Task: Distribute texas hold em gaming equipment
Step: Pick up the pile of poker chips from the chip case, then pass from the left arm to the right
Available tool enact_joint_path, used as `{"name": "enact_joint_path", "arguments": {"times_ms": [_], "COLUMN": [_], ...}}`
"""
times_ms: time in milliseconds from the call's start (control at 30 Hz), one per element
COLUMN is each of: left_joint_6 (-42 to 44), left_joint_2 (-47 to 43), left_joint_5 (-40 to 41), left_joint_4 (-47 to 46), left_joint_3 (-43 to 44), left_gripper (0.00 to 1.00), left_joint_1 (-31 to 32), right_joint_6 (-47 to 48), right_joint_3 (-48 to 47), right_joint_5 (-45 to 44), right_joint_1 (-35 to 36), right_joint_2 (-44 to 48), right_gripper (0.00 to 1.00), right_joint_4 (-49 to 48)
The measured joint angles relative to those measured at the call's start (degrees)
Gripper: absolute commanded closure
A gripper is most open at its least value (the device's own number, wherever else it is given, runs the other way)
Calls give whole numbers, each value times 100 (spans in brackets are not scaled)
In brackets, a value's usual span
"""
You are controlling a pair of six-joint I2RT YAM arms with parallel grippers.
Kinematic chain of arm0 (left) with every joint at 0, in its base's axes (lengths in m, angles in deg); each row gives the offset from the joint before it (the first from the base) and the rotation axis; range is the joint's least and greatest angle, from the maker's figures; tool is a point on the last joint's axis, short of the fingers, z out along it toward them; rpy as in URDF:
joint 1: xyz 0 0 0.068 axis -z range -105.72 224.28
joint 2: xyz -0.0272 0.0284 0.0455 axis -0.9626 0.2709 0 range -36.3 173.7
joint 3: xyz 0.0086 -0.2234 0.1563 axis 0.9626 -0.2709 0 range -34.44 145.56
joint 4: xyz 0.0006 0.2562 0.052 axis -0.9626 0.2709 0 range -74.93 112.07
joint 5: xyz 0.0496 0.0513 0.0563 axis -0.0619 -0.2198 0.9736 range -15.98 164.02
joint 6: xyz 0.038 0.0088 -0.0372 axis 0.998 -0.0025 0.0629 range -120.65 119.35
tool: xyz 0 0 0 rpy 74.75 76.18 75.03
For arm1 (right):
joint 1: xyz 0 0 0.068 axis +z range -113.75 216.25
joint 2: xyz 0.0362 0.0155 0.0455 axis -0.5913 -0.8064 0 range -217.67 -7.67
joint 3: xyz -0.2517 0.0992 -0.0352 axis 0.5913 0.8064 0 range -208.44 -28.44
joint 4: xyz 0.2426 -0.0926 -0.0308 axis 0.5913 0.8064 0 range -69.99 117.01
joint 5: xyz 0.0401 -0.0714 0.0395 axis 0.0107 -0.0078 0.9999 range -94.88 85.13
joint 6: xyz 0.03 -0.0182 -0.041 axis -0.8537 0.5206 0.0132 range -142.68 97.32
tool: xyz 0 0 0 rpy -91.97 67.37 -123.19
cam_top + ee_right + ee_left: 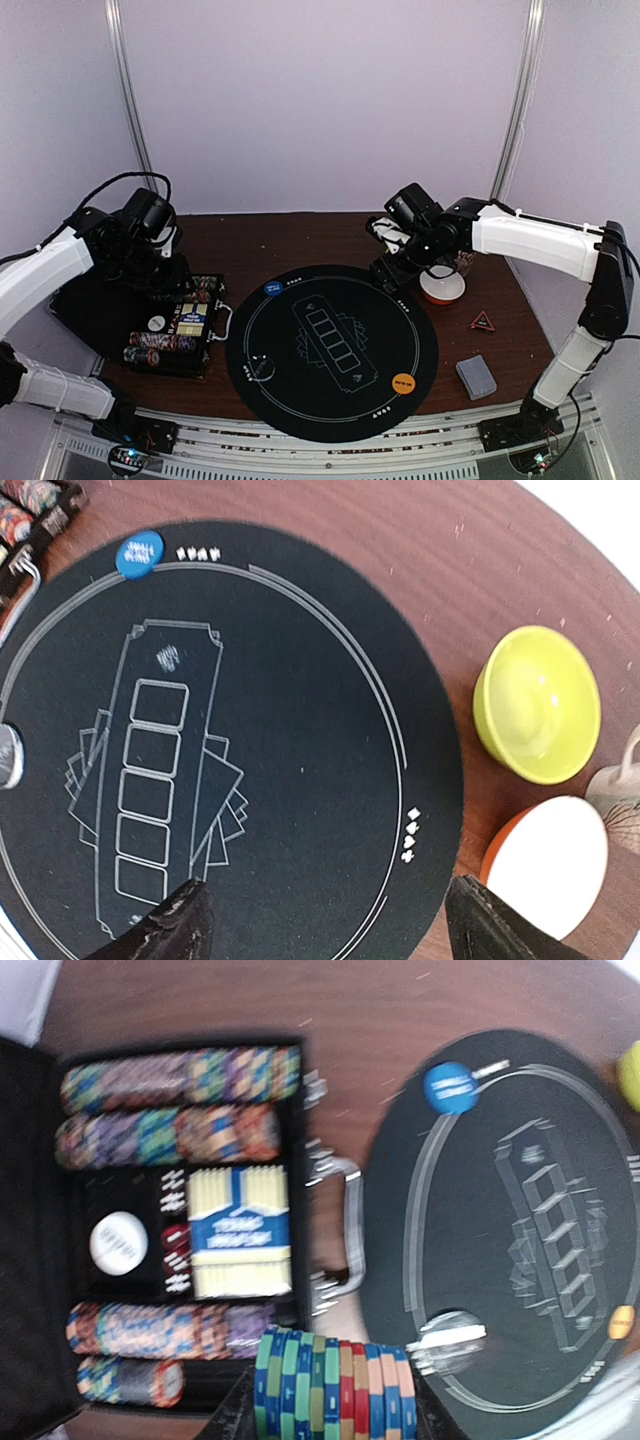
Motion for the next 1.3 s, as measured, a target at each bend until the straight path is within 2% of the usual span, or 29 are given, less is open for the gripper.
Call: {"name": "enact_joint_path", "arguments": {"times_ms": [267,500,767,967,1100,1200,1267,1300], "left_joint_6": [-107,-105,-120,-234,-343,-481,-590,-625], "left_joint_2": [-9,350,726,1971,3101,4028,4544,4734], "left_joint_5": [-807,-1456,-2065,-2896,-3176,-3346,-3473,-3508], "left_joint_4": [-1045,-1967,-3115,-4129,-4590,-4962,-5200,-5274], "left_joint_3": [-59,-439,-645,-396,184,730,1023,1126], "left_gripper": [100,100,100,100,100,100,100,100], "left_joint_1": [81,103,107,96,-4,-151,-212,-232], "right_joint_6": [-24,-201,-470,-186,103,332,551,632], "right_joint_3": [-625,-914,-1480,-1945,-2068,-2542,-2736,-2767], "right_joint_5": [57,146,428,1047,1126,1069,1078,1165], "right_joint_1": [37,210,435,560,573,533,476,431], "right_joint_2": [15,98,-81,-791,-1331,-1917,-2208,-2302], "right_gripper": [17,17,19,15,15,13,14,19], "right_joint_4": [258,293,-120,-1019,-1593,-1829,-1952,-2022]}}
